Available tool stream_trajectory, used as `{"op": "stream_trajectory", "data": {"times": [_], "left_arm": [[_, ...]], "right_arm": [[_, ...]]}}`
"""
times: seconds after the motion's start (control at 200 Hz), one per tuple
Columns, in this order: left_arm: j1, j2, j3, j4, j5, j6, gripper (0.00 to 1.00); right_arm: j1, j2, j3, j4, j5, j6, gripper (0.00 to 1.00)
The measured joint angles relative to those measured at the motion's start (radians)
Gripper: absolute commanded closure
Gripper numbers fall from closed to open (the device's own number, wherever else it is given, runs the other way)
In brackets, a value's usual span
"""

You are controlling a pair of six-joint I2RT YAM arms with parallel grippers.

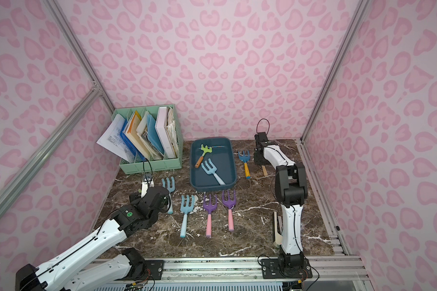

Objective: Take the hand rake out of the storage box
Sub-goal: Place the rake at the center of the board, then adjust the rake at the center of the board.

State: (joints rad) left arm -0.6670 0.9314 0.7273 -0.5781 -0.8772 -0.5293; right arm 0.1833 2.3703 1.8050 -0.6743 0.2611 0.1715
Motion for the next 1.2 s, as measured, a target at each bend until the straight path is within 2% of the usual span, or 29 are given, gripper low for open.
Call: {"op": "stream_trajectory", "data": {"times": [0.175,0.38,0.52,0.725,0.83,1.05,1.09,1.18,1.2], "left_arm": [[0.000,0.000,0.000,0.000,0.000,-0.001,0.02],[0.000,0.005,0.000,-0.003,-0.005,-0.013,0.02],[0.000,0.006,0.000,-0.003,-0.006,-0.014,0.02],[-0.001,0.003,0.000,-0.003,-0.007,-0.018,0.02],[-0.001,0.002,0.000,-0.003,-0.007,-0.018,0.02],[-0.001,0.002,0.000,-0.004,-0.008,-0.018,0.02],[-0.001,0.001,0.000,-0.004,-0.009,-0.018,0.02],[-0.001,0.000,0.000,-0.004,-0.011,-0.018,0.02],[-0.001,0.000,0.000,-0.004,-0.011,-0.018,0.02]], "right_arm": [[-0.006,0.010,0.002,-0.010,0.049,0.022,0.60],[0.060,0.009,-0.031,-0.033,0.129,0.083,0.63],[0.089,0.016,-0.043,-0.058,0.179,0.117,0.69],[0.097,0.096,0.038,-0.090,0.293,0.156,0.78],[0.102,0.130,0.076,-0.117,0.349,0.172,0.80],[0.108,0.151,0.104,-0.142,0.385,0.182,0.88],[0.107,0.151,0.105,-0.143,0.385,0.182,0.86],[0.105,0.151,0.109,-0.149,0.381,0.183,0.66],[0.105,0.152,0.112,-0.151,0.378,0.183,0.64]]}}
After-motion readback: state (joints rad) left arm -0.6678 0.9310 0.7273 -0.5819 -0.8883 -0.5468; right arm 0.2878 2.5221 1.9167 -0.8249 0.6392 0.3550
